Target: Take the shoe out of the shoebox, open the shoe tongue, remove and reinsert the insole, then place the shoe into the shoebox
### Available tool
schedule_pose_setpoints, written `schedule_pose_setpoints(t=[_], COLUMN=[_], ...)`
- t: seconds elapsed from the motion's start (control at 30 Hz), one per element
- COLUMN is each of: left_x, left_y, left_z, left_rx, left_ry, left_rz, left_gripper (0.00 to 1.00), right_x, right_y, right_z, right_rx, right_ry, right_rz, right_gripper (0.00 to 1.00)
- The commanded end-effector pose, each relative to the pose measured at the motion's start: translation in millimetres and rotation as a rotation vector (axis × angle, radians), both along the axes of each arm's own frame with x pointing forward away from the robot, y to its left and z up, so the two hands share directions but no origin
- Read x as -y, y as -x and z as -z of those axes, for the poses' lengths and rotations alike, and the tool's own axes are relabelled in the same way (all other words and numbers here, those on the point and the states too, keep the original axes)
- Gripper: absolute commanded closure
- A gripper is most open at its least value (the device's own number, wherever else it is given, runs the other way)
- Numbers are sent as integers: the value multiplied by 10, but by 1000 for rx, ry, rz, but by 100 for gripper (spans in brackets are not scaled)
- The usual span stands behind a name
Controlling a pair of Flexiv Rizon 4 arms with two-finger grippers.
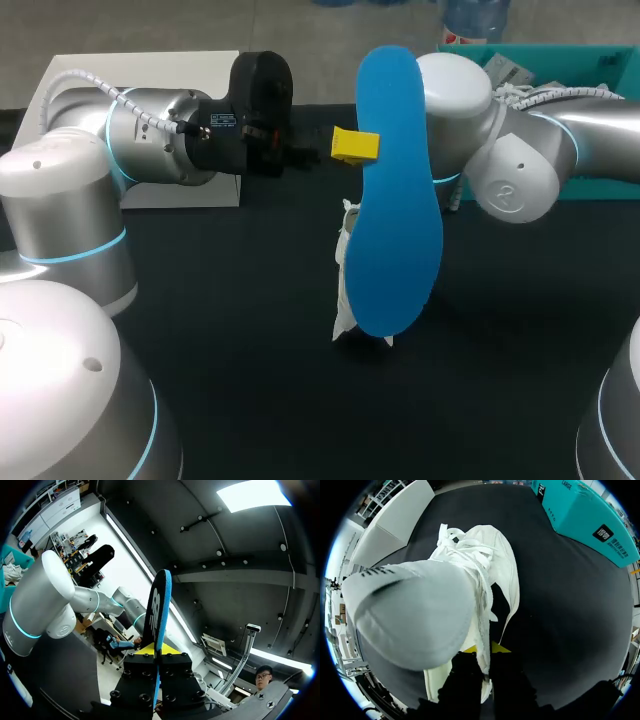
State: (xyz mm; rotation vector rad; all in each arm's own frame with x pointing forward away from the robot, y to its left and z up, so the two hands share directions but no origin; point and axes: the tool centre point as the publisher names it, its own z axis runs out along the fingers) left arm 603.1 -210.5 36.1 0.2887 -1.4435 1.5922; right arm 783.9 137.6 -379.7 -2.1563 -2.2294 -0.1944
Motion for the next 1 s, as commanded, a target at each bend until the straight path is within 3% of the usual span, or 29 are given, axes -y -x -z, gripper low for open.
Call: schedule_pose_setpoints(t=[0.03,0.07,0.1,0.23,0.4,0.6,0.8,1.0], left_x=[1,1,1,1,1,1,1,1], left_y=[4,4,4,4,4,4,4,4], left_z=[2,2,2,2,2,2,2,2], left_rx=[0,0,0,0,0,0,0,0], left_ry=[1,1,1,1,1,1,1,1], left_rz=[-1,-1,-1,-1,-1,-1,-1,-1], left_gripper=[100,100,100,100,100,100,100,100], right_x=[26,35,49,107,216,356,404,404], right_y=[32,49,68,148,202,263,202,202], right_z=[39,28,11,-109,-276,-437,-637,-637], right_rx=[-7,-17,-18,-21,154,149,147,147], right_ry=[-15,-8,-10,-20,-271,-327,-415,-415], right_rz=[17,24,25,18,-80,-154,-276,-276], right_gripper=[94,53,0,0,0,0,0,0])
